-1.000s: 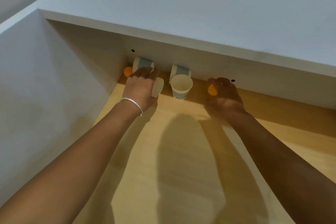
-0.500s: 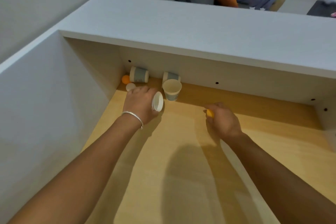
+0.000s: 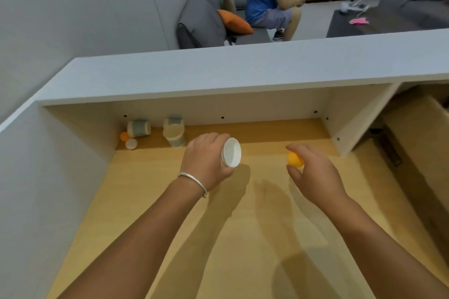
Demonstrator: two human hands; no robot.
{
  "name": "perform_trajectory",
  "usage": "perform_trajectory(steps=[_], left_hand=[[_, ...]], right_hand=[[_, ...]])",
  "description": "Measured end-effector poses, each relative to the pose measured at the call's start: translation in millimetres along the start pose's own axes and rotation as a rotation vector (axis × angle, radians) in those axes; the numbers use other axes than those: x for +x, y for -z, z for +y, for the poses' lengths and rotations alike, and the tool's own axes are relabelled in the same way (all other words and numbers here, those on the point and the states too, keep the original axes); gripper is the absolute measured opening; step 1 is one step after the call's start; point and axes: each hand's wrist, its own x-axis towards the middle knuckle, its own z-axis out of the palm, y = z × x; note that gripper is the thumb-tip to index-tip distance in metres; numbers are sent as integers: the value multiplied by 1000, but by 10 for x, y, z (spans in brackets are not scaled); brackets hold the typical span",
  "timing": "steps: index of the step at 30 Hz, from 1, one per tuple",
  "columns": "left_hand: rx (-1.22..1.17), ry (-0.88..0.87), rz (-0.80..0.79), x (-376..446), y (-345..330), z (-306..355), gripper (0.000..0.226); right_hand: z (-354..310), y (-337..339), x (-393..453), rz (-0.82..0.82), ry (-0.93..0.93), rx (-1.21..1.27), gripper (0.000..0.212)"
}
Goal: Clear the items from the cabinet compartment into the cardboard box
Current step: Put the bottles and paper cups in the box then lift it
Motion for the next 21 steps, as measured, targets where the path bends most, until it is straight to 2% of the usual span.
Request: perform_trajectory(steps=[9, 16, 21], left_hand=[[-215, -288, 15, 496, -138, 1763, 66], [-448, -542, 115, 851, -97, 3226, 71], [-523, -642, 93, 1010, -152, 4032, 85]], right_hand=[[917, 1237, -593, 265, -171, -39, 44], [1570, 1995, -990, 487, -340, -45, 43], [1853, 2297, -1193, 534, -459, -106, 46]])
